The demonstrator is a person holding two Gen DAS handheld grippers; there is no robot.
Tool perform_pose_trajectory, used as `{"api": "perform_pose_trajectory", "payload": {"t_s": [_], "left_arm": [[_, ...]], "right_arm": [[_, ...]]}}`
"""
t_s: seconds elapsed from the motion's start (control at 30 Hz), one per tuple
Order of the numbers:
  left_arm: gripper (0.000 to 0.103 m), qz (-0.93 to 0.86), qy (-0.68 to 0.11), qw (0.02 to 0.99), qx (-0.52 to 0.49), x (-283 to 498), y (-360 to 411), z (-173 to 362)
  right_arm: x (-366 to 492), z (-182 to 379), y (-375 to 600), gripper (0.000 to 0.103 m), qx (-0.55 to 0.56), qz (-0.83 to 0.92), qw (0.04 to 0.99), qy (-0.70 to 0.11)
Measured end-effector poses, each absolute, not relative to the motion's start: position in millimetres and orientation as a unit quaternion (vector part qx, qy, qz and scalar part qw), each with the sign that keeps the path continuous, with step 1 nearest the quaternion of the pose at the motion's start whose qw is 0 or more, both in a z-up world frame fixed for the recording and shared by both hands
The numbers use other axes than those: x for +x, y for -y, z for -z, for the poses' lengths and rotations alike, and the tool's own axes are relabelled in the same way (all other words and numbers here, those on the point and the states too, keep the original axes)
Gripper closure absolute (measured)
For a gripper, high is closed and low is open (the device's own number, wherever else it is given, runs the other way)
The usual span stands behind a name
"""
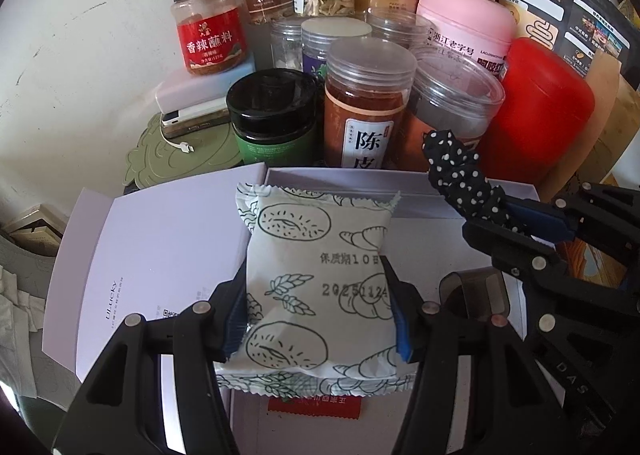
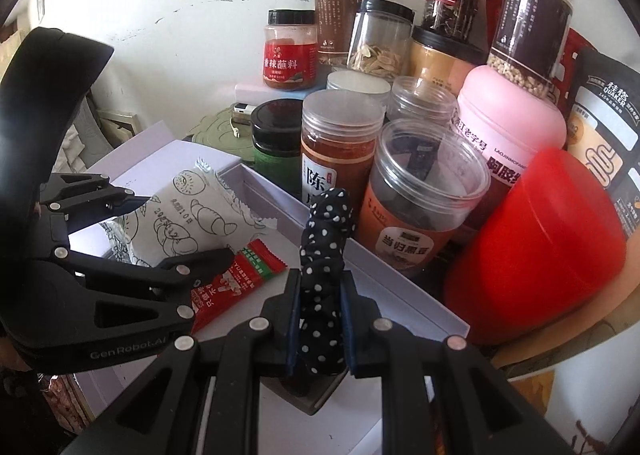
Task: Organize objects
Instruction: 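Release the white pouch into the box with the left tool while the right tool lowers the scrunchie, then open the right tool on the scrunchie and withdraw both tools toward the table items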
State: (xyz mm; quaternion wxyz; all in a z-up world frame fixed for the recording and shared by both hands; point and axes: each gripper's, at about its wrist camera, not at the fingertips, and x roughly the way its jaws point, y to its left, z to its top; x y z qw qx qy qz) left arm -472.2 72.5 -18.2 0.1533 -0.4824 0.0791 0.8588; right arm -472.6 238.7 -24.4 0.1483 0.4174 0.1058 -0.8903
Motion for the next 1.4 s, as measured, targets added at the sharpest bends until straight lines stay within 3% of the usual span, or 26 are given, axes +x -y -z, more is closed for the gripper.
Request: {"api": "perform_pose_trajectory", "payload": {"t_s": [0.63,0.77,0.9,1.4], "left_arm": [[0.047,-0.837,-0.102,0.152,-0.515,-477,-87,50],[0.044,-0.834,-0.107,0.143,-0.522,-477,-89,49],[0.044,-0.834,-0.098,0.146,-0.523,-474,-85,43],[0.039,-0.864,-0.1,0.115,-0.479,-433,-68,-26]], "right_arm": [[-481,48,-240,0.085,0.456,0.873,0.141,-0.102],[-478,44,-242,0.075,0.454,0.875,0.133,-0.098],[-474,41,-247,0.066,0.457,0.875,0.126,-0.095],[-439,0,-236,0.066,0.436,0.884,0.133,-0.103]]}}
